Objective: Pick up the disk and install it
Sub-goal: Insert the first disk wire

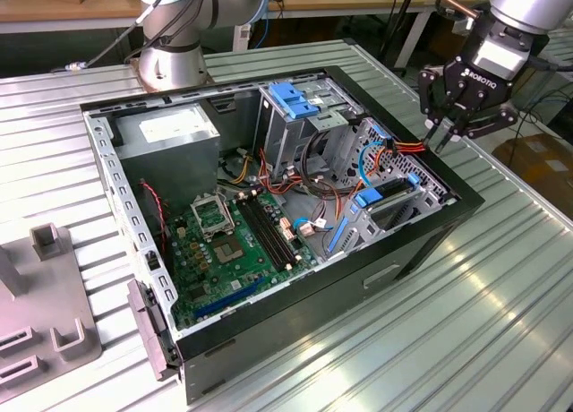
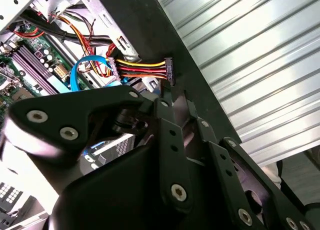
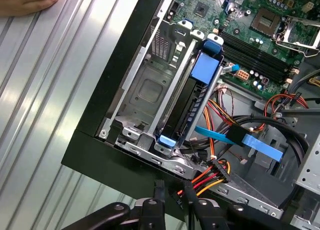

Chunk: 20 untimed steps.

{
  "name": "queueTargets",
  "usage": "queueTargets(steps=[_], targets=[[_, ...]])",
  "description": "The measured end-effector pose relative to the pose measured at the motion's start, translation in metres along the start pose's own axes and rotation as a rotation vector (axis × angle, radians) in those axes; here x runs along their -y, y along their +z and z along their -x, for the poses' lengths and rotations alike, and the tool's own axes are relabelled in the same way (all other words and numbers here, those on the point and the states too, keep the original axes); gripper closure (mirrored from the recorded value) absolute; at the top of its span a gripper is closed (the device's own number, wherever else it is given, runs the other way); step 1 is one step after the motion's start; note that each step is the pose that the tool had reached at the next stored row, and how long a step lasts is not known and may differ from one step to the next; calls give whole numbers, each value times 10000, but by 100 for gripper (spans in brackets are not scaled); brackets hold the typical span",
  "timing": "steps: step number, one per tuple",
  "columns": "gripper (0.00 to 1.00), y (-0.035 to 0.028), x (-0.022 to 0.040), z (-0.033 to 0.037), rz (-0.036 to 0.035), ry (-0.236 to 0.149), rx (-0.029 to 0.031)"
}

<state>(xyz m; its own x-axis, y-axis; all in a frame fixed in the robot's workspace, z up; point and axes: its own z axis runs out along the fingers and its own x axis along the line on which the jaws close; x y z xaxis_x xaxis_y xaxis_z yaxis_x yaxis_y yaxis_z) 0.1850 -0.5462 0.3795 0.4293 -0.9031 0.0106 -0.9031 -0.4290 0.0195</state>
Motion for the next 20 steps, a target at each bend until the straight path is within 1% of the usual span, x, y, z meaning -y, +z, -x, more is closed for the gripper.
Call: queueTargets(steps=[11,13,15,16,18,20], targets=[[69,0,0,0,-2,-6,-1],[69,4,1,0,-28,-6,-12],[69,14,0,0,-87,-4,-42],[69,21,5,8,-118,-32,-59],[69,25,12,19,-128,-160,-66],[69,31,19,18,-133,-529,-74]])
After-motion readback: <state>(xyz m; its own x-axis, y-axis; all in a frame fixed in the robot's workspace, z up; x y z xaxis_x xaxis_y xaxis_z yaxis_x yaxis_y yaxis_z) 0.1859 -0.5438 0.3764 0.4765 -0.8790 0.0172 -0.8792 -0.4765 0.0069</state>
